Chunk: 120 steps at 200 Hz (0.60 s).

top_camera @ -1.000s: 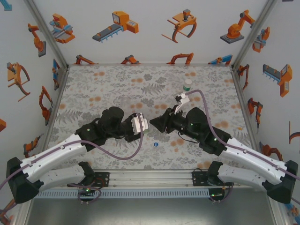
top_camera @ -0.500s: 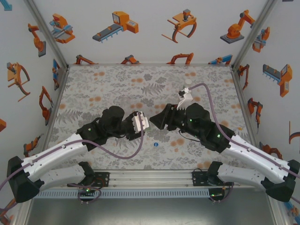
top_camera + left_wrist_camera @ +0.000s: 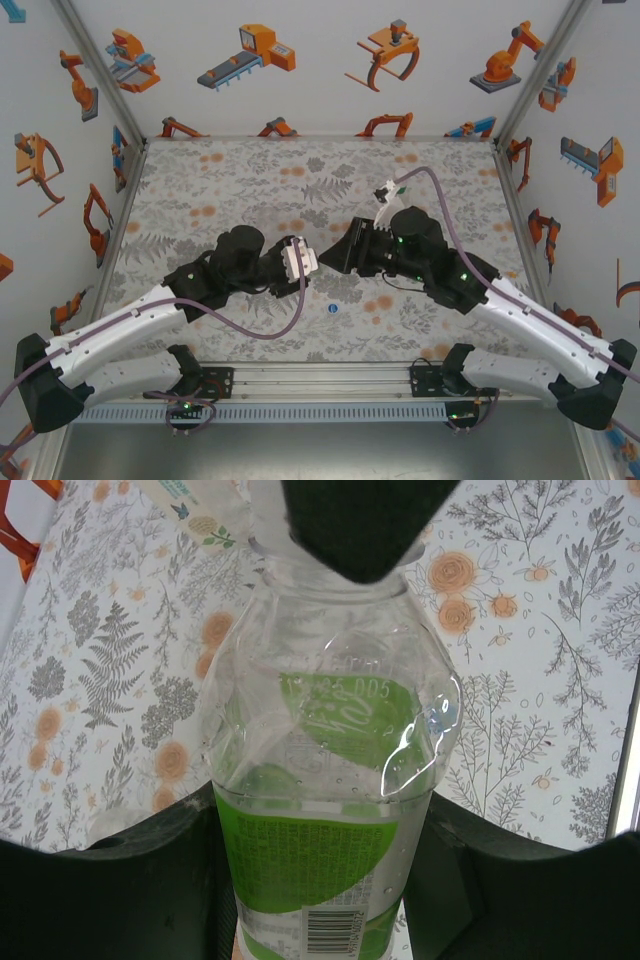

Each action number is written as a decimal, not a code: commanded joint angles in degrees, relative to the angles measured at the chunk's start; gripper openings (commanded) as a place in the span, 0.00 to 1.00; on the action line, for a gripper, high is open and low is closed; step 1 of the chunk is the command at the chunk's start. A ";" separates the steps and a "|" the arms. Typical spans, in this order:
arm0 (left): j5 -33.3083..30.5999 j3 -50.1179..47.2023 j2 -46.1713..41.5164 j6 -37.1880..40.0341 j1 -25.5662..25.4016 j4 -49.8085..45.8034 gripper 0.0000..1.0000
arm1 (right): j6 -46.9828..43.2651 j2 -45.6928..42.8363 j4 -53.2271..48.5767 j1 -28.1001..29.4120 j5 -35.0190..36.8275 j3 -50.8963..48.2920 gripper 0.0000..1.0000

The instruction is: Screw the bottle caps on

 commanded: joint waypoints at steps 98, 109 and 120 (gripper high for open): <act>0.42 0.81 0.58 0.45 -0.23 2.21 0.00 | 0.68 2.69 -3.02 -2.79 -2.98 3.53 0.40; 0.28 0.81 0.59 0.59 -0.22 2.08 0.00 | 0.44 2.85 -3.02 -2.85 -3.11 3.69 0.39; -0.03 0.90 0.60 0.67 -0.24 2.11 0.00 | 0.25 3.06 -3.10 -2.90 -3.30 3.80 0.37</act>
